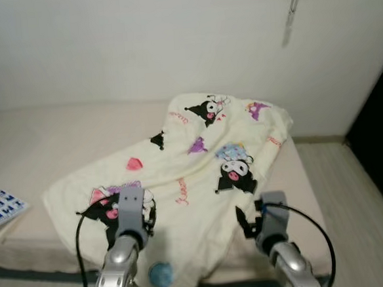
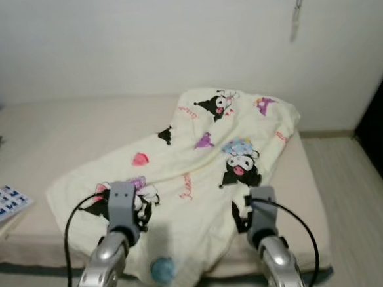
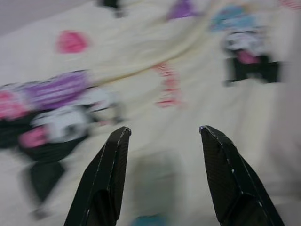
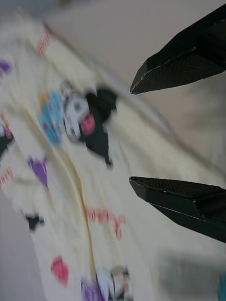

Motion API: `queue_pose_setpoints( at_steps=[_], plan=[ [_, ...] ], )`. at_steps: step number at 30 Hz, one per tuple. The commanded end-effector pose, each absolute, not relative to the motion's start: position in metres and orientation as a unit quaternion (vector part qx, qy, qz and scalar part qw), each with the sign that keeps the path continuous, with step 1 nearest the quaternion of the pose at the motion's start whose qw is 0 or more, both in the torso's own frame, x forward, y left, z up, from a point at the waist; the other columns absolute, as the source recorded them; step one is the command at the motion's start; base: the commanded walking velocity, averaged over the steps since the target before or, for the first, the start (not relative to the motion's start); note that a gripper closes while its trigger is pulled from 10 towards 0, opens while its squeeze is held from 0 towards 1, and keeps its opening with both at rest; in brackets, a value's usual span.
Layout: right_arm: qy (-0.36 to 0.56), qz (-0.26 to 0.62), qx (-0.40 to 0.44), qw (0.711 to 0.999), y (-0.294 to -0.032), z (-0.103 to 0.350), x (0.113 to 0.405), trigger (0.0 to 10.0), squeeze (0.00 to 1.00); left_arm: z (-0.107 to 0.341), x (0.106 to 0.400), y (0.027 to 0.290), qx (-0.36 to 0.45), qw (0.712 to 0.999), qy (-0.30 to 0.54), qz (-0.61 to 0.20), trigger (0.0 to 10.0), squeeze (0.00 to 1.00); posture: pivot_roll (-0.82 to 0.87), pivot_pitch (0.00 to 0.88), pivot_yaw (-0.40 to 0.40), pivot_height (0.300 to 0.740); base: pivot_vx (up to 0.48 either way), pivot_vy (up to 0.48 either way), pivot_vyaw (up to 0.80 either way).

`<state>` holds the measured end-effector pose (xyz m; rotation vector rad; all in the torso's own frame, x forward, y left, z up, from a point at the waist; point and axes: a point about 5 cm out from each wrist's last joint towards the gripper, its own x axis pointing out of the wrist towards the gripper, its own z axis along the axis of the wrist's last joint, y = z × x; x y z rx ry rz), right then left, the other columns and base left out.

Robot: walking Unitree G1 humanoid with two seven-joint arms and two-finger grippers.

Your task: Clean up the room

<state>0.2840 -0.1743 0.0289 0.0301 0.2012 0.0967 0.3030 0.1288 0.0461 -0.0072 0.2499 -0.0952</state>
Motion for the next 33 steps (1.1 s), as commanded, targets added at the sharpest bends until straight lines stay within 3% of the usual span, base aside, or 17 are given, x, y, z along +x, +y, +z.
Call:
queue_pose_setpoints(
  at_steps=[1, 6, 24, 33],
  plan=[
    [0.107, 0.052, 0.023, 0.993, -0.169, 0.025, 0.281, 10.0, 0.00, 0.039, 0.301, 0.137, -0.001, 0.989, 0.145, -0.038, 10.0, 0.00, 0.02, 0.112, 0.024, 0.740, 0.000, 0.000, 0.00],
    [0.106, 0.051, 0.023, 0.993, -0.169, 0.025, 0.281, 10.0, 0.00, 0.039, 0.301, 0.137, 0.001, 0.988, 0.149, -0.041, 10.0, 0.00, 0.02, 0.111, 0.025, 0.740, 0.000, 0.475, 0.00],
    [0.107, 0.051, 0.026, 0.993, -0.170, 0.025, 0.282, 10.0, 0.00, 0.041, 0.301, 0.140, 0.010, 0.990, 0.136, -0.027, 10.0, 0.00, 0.02, 0.117, 0.022, 0.740, 0.000, 0.000, 0.00],
    [0.136, 0.048, 0.028, 0.989, -0.174, 0.021, 0.282, 10.0, 0.00, 0.033, 0.291, 0.142, 0.000, 0.986, 0.151, -0.065, 10.0, 0.00, 0.01, 0.112, 0.023, 0.735, 0.000, 0.000, 0.00]
  ],
)
